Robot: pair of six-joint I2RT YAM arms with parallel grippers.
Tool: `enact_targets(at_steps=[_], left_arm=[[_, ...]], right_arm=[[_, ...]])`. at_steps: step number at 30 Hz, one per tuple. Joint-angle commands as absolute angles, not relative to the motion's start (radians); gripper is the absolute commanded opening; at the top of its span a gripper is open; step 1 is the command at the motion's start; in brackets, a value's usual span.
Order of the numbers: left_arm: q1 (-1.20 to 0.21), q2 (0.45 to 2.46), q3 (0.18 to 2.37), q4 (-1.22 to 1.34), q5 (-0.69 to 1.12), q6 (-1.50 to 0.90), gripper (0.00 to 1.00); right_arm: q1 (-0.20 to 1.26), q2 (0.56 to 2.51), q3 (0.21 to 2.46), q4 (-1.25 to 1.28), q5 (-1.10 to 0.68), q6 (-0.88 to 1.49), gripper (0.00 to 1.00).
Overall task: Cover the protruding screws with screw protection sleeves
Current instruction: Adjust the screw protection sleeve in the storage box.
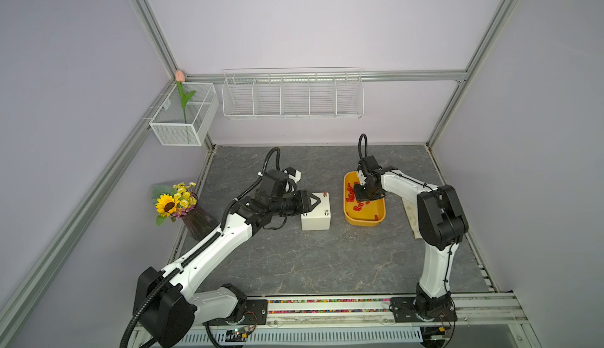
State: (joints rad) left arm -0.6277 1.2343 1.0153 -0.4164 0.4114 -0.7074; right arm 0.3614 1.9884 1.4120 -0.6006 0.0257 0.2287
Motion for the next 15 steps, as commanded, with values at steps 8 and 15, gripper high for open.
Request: enact_targets(at_steps=[8, 15], left_arm=[[-0.629, 1.239, 1.013, -0.41, 0.404, -0.712, 0.51], [-0.63, 1.239, 1.012, -0.408, 0.405, -0.713, 0.52]], right_arm=[[0.347, 1.995, 1.428, -0.604, 0.044, 0.229, 0.22], [0.342, 2.018, 1.432, -0.606, 0.033, 0.227, 0.18]])
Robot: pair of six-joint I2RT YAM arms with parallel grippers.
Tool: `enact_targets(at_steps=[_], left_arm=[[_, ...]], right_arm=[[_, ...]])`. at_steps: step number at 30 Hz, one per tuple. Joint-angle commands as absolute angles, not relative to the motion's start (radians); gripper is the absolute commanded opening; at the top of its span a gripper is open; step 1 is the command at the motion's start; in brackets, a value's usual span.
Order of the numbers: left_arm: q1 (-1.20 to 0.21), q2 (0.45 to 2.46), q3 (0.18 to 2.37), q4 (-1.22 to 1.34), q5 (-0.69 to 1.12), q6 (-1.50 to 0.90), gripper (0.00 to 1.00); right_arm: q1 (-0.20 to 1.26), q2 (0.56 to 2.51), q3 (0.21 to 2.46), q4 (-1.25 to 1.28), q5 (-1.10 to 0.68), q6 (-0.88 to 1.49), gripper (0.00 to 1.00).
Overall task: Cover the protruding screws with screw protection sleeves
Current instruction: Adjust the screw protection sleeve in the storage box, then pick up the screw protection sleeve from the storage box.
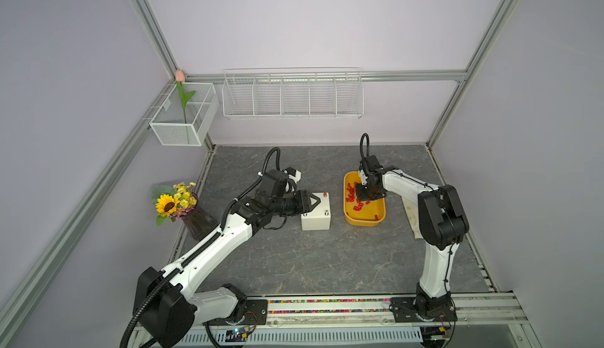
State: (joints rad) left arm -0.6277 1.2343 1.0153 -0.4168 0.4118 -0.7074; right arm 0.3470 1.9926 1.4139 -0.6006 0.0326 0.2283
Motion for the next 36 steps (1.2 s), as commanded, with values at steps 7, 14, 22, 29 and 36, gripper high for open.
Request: enact_targets(at_steps=[7, 14, 22, 29, 36], left_arm=[[-0.63, 1.238, 1.012, -0.41, 0.405, -0.712, 0.52], [-0.629, 1.239, 1.011, -0.41, 0.405, -0.712, 0.51], [-0.63, 1.236, 1.008, -0.411, 0.403, -0.712, 0.52], [-0.629, 1.237, 1.009, -0.409, 0.407, -0.713, 0.52], [-0.629, 1.236, 1.009, -0.41, 0.405, -0.712, 0.51]], right_arm=[[0.342, 2.025, 1.435, -0.603, 0.017, 0.228, 0.22], [0.342, 2.045, 1.446, -0.607, 0.017, 0.226, 0.2], [0.342, 2.063, 1.456, -0.611, 0.018, 0.224, 0.19], [0.34, 2.076, 1.471, -0.619, 0.021, 0.221, 0.21], [0.341, 2.081, 1.47, -0.62, 0.015, 0.219, 0.15]])
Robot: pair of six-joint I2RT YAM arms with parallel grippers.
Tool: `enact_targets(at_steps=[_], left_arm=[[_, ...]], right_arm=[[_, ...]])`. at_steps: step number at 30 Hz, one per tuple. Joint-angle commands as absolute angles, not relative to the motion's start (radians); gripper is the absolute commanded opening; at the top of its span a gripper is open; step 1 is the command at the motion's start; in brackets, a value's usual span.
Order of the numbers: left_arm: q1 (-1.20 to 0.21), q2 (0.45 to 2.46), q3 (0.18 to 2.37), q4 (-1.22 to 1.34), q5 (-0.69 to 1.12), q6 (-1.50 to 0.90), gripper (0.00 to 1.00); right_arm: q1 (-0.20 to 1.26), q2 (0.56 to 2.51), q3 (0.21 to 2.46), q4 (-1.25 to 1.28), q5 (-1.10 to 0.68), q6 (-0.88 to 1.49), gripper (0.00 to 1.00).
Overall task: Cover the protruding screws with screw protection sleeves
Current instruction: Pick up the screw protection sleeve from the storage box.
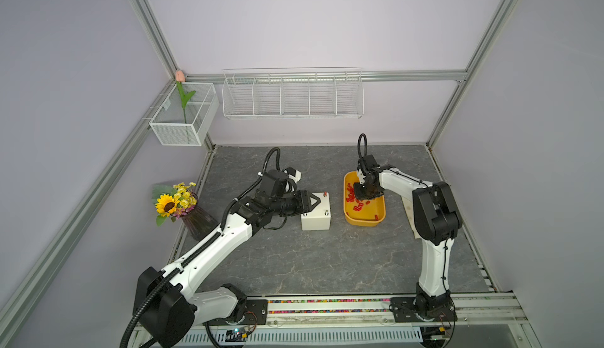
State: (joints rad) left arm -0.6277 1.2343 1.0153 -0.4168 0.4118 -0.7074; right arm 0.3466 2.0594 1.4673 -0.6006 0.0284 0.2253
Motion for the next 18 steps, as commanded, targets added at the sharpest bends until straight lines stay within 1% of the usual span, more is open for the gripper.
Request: enact_targets(at_steps=[1, 5, 9, 18], left_arm=[[-0.629, 1.236, 1.009, -0.41, 0.405, -0.712, 0.51], [-0.629, 1.238, 1.009, -0.411, 0.406, -0.713, 0.52], [-0.629, 1.236, 1.008, -0.408, 0.407, -0.712, 0.51], [-0.629, 1.23, 1.002, -0.408, 0.405, -0.713, 0.51]], right_arm=[[0.34, 2.08, 1.469, -0.621, 0.015, 0.218, 0.14], [0.341, 2.075, 1.468, -0.623, 0.016, 0.216, 0.14], [0.341, 2.07, 1.463, -0.63, 0.02, 0.217, 0.2], [0.341, 2.056, 1.438, -0.626, 0.014, 0.219, 0.21]])
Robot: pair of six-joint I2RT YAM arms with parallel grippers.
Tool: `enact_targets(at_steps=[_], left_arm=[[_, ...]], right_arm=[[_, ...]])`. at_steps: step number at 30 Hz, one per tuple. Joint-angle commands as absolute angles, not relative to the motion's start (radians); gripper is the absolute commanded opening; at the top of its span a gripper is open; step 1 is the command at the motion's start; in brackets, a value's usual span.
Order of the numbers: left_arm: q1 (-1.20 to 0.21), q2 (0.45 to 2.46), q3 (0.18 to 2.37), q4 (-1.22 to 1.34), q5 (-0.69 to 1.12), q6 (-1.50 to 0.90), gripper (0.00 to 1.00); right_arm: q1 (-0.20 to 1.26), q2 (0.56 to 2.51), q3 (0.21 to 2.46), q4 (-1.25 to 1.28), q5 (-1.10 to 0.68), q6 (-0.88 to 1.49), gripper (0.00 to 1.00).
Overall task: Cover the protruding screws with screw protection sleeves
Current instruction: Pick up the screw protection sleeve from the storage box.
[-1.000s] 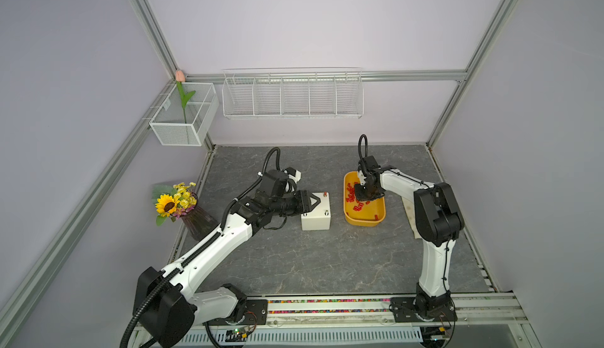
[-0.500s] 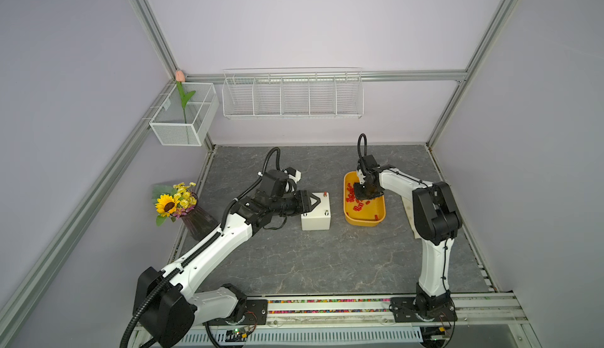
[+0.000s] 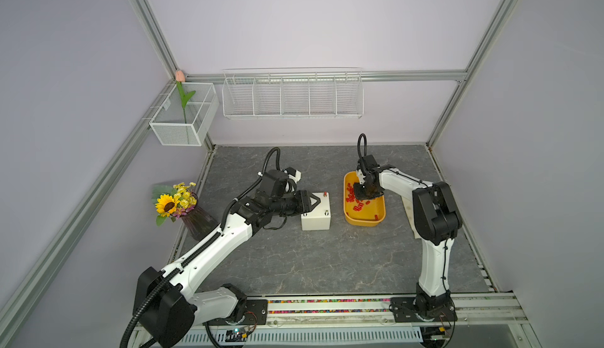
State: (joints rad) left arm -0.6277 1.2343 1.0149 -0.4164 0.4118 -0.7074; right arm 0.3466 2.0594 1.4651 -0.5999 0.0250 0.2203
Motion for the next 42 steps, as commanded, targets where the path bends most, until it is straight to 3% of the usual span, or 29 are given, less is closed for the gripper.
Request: enact_targets(at_steps=[1, 24, 35, 42], left_arm=[[-0.629, 1.229, 1.002, -0.41, 0.403, -0.713, 0.51], [-0.629, 1.22, 0.997, -0.407, 0.4, -0.719, 0.51], [-0.629, 1.2, 0.984, -0.359, 0.361, -0.761, 0.51], [-0.63, 1.157, 0.965, -0.265, 0.357, -0.791, 0.48]], right_arm=[[0.34, 2.053, 1.434, -0.624, 0.014, 0.22, 0.21], [0.342, 2.01, 1.417, -0.614, 0.009, 0.22, 0.1], [0.341, 1.766, 1.364, -0.599, -0.033, 0.241, 0.1], [0.342, 1.54, 1.281, -0.525, -0.171, 0.301, 0.1]])
